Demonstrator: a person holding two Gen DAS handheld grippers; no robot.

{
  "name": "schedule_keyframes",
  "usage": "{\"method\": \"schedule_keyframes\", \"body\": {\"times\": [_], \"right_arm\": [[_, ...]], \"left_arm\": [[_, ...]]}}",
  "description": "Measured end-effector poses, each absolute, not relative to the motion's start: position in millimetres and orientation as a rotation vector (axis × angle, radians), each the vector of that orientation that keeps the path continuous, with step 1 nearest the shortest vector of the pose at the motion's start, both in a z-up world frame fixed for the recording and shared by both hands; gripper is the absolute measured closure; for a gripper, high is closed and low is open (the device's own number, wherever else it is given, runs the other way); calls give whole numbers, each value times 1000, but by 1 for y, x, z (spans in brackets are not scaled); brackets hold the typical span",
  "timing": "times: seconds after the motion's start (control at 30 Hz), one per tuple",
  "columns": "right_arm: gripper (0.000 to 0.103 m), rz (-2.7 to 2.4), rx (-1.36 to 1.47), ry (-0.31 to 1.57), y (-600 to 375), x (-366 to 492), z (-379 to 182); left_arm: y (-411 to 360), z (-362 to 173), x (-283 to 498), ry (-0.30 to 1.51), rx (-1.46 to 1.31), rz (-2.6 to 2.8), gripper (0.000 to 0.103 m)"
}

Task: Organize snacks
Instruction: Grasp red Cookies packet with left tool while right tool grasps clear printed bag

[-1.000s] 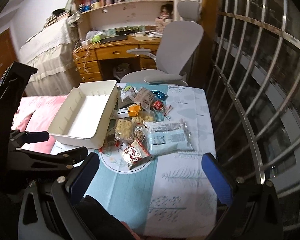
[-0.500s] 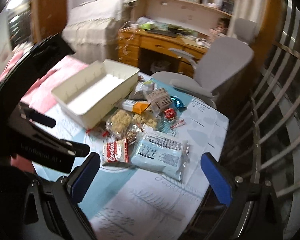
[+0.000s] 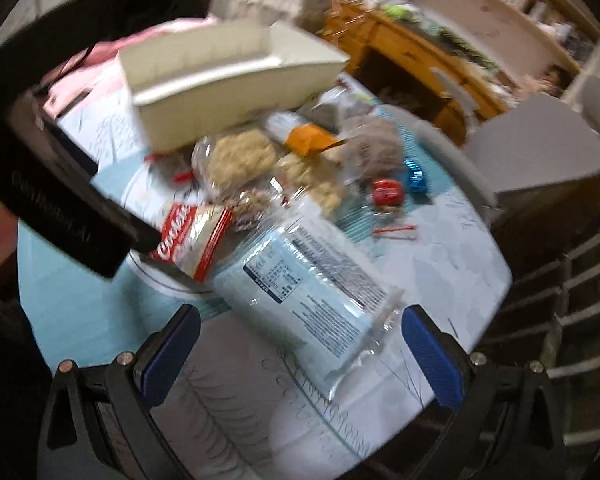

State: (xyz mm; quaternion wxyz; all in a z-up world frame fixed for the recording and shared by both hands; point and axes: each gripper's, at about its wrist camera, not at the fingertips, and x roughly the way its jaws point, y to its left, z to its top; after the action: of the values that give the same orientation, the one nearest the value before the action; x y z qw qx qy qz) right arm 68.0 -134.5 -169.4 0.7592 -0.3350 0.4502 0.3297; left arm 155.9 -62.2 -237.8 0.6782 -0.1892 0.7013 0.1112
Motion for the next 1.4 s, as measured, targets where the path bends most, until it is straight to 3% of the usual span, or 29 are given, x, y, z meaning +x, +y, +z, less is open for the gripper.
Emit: {"method": "schedule_keyframes", "body": {"times": [0.43, 0.57, 0.73, 1.1, 1.27, 1.4], "right_arm": [[1, 818, -801, 1084, -122, 107, -236], [0, 863, -767, 1090, -123, 110, -240], [0, 904, -746, 1069, -124, 115, -242], [0, 943, -650, 1094, -125, 122, -249], [1, 877, -700, 1120, -115, 106, -253], [1, 773, -655, 1193, -107, 104, -253]], "left_arm": [[-52, -299, 179, 1675, -536, 311, 12], [-52, -310, 183, 1694, -549, 317, 17], [-54, -334, 183, 1749, -604, 321, 30], [-57, -340, 188, 1748, -590, 358, 40], [-48, -337, 184, 1732, -599, 374, 51], [-40, -335, 172, 1749, -626, 382, 51]]}}
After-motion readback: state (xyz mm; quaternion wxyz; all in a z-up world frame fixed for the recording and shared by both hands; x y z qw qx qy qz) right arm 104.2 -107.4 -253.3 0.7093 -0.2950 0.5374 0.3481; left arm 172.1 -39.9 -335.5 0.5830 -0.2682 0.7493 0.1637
